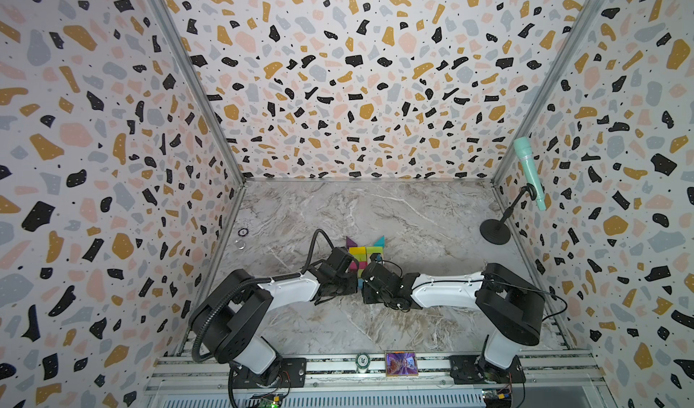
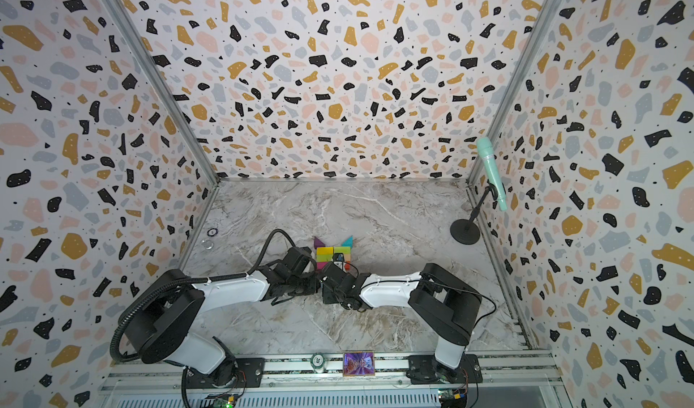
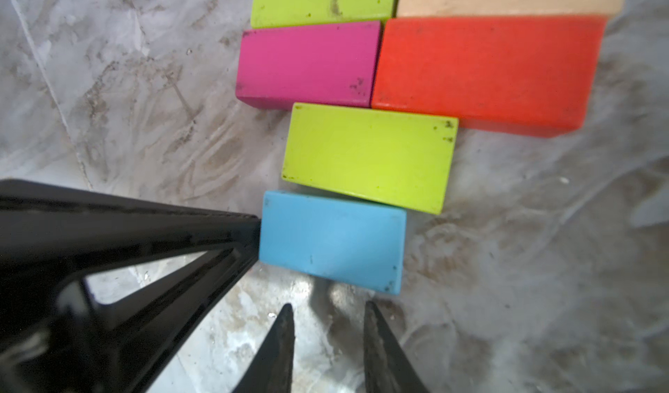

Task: Assemble a carrot with building blocks
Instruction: Assemble the building block at the center of the board, then reset both arms

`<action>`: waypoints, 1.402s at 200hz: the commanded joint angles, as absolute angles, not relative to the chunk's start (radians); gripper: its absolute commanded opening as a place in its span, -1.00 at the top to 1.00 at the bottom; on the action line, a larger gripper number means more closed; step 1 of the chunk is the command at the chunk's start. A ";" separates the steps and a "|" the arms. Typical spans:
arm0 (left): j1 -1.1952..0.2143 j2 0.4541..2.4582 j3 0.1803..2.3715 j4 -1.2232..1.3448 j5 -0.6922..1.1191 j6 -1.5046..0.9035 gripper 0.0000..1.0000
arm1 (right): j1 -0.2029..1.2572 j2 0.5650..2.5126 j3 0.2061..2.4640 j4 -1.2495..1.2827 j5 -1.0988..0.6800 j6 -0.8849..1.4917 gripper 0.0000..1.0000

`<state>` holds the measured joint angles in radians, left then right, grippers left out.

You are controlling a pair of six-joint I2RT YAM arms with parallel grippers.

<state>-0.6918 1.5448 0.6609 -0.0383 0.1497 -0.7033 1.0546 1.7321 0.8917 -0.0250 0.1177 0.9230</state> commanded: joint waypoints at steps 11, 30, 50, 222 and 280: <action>-0.699 1.562 0.674 -0.043 0.147 -0.689 0.81 | 1.052 1.722 0.867 -0.099 0.124 0.936 0.33; -0.699 1.560 0.676 -0.045 0.138 -0.687 0.82 | 1.052 1.721 0.867 -0.095 0.125 0.936 0.33; -0.699 1.562 0.677 -0.036 0.133 -0.691 0.82 | 1.051 1.724 0.867 -0.094 0.128 0.937 0.33; -0.630 1.002 0.716 -0.267 -0.609 -0.523 -0.99 | 0.604 1.008 0.608 -0.095 0.354 0.509 -0.98; -0.333 1.073 0.476 0.336 -0.841 -0.249 -0.99 | 0.093 0.921 0.281 0.378 0.382 0.303 -0.98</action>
<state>-0.4915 1.0046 0.5568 0.0521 -0.7757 -0.3573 0.2199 0.8749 0.3336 0.1913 0.3744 0.4099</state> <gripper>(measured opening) 0.996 0.990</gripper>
